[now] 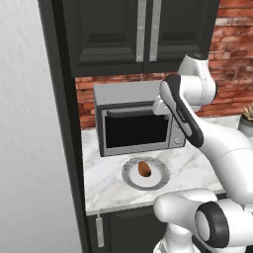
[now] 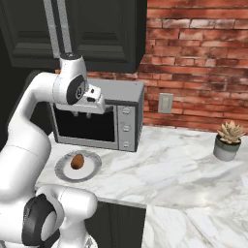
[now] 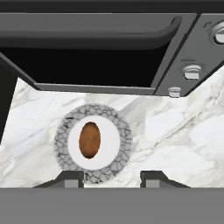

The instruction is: Place the potato on the rack of the oven.

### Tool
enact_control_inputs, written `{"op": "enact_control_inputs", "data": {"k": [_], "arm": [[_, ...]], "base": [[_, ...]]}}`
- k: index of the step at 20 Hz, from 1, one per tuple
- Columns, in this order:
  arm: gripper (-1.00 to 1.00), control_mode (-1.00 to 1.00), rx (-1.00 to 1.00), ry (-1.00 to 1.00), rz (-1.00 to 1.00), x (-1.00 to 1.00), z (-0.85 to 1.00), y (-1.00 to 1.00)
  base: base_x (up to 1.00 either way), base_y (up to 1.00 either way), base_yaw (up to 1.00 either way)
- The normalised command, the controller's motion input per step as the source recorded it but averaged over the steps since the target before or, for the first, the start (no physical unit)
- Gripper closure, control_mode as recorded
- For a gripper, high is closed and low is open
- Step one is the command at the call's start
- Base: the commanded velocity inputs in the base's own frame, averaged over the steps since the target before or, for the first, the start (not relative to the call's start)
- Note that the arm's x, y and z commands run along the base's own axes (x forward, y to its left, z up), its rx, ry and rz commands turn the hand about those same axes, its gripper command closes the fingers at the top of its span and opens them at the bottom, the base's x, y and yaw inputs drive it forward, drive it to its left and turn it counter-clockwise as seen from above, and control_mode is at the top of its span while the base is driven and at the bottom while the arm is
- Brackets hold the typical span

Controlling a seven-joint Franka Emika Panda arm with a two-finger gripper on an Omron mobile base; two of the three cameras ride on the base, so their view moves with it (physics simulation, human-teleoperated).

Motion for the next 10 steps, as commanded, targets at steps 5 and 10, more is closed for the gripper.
{"op": "enact_control_inputs", "data": {"k": [5,10], "arm": [[-1.0,-1.0,0.0,0.02,0.0,-0.02,-0.11,0.05],[-1.0,-1.0,0.0,0.1,0.0,0.0,-0.69,0.52]], "base": [[0.0,0.0,0.0],[0.0,0.0,0.0]]}}
